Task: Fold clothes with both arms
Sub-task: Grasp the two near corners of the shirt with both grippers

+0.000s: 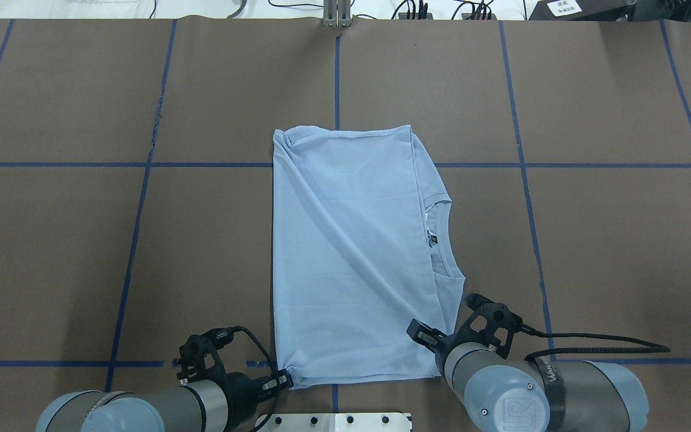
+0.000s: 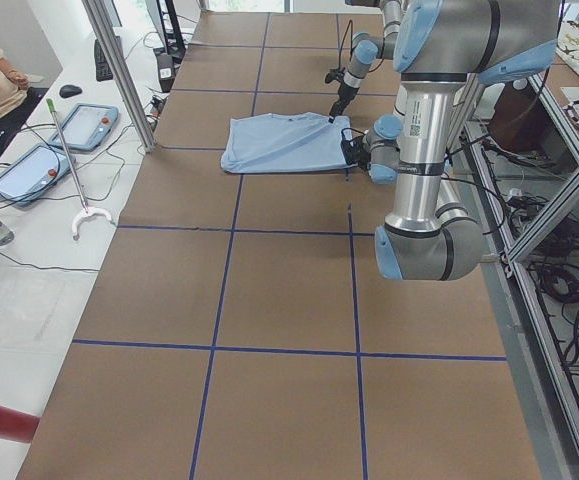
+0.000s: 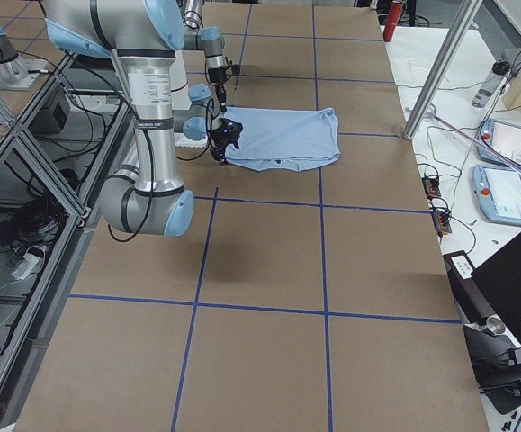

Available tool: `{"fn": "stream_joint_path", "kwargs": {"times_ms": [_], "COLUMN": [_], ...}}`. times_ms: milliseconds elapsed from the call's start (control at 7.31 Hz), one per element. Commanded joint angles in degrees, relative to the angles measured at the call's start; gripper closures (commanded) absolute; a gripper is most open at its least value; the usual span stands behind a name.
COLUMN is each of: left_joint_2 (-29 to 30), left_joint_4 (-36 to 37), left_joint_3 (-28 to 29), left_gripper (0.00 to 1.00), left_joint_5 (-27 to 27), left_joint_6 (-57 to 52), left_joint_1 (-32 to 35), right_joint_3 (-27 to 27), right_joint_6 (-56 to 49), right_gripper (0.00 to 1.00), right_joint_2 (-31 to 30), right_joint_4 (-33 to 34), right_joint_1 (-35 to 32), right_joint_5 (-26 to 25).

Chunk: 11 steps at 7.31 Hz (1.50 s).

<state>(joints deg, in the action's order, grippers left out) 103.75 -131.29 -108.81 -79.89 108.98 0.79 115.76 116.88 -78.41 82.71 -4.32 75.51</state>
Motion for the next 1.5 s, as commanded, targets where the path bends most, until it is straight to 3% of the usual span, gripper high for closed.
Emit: {"fn": "stream_joint_path", "kwargs": {"times_ms": [0,410,547,684,821,1368], "left_joint_2": [-0.04,-0.04,-0.04,-0.04,-0.04,-0.04], "left_joint_4": [-0.01,-0.01,-0.01,-0.01,-0.01,-0.01], "left_joint_3": [0.00,-0.09,-0.09,-0.09,-0.09,-0.09], "left_gripper": [1.00,1.00,1.00,1.00,1.00,1.00], "left_joint_5": [0.00,-0.09,-0.09,-0.09,-0.09,-0.09], "left_joint_6": [0.00,-0.09,-0.09,-0.09,-0.09,-0.09], "left_joint_1": [0.00,0.00,0.00,0.00,0.00,0.00], "right_joint_3": [-0.44,-1.59,-1.59,-1.42,-1.24,-0.89], "right_joint_6": [0.01,0.01,0.01,0.01,0.01,-0.16], "right_gripper": [0.21,0.30,0.45,0.85,1.00,1.00], "right_joint_2": [0.01,0.27,0.44,0.45,0.45,0.80], "right_joint_4": [0.09,0.00,0.00,-0.09,-0.09,-0.09], "right_joint_1": [0.36,0.63,0.63,0.63,0.63,0.63], "right_joint_5": [-0.53,-1.68,-1.68,-1.59,-1.59,-1.68]}}
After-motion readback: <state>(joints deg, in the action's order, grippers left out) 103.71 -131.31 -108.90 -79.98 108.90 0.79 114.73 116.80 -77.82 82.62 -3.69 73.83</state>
